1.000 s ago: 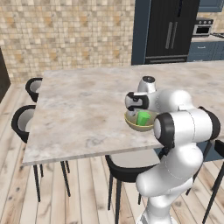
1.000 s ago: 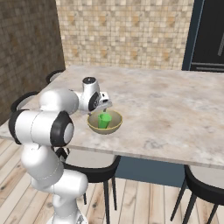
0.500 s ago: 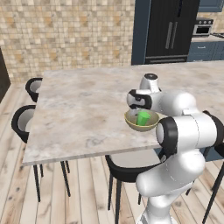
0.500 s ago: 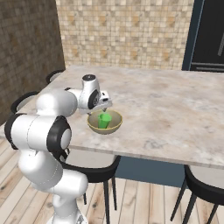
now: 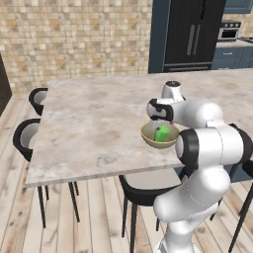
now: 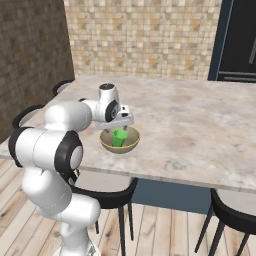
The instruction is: Place the cup inside the bowl on the dining table and move the bowl to any counter.
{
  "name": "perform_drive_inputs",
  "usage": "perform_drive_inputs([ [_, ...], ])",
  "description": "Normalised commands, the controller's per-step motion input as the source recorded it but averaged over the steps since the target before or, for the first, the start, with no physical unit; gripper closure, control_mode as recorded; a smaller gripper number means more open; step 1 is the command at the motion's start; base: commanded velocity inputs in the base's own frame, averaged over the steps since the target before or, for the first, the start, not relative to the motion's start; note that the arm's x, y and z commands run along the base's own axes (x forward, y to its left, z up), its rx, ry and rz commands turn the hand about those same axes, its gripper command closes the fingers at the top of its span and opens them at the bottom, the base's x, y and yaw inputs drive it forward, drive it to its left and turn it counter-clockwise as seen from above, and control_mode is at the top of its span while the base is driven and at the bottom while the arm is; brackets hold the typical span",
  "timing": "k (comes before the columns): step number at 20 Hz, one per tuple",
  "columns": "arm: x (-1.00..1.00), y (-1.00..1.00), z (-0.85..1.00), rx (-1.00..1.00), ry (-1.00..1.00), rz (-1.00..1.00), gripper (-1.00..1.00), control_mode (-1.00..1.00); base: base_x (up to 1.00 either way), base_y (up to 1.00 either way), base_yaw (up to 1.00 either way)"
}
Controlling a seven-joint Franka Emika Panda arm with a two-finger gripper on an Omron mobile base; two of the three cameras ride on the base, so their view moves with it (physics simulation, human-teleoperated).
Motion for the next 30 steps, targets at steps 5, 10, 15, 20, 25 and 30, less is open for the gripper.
perform_drive_inputs([
  [5, 0.00, -0.24, 0.06, 0.05, 0.00, -0.15, -1.00, -1.00, 0.00, 0.00, 0.00],
  [10, -0.03, -0.27, 0.09, 0.10, 0.00, -0.14, -1.00, -1.00, 0.00, 0.00, 0.00],
  [15, -0.01, -0.32, 0.02, 0.13, 0.00, -0.15, -1.00, -1.00, 0.00, 0.00, 0.00],
  [20, 0.00, -0.34, 0.00, 0.10, 0.00, -0.17, -1.00, -1.00, 0.00, 0.00, 0.00],
  [25, -0.01, -0.30, 0.00, 0.10, 0.00, -0.15, -1.00, -1.00, 0.00, 0.00, 0.00],
  [30, 0.00, -0.22, 0.00, 0.14, 0.00, -0.14, -1.00, -1.00, 0.00, 0.00, 0.00],
])
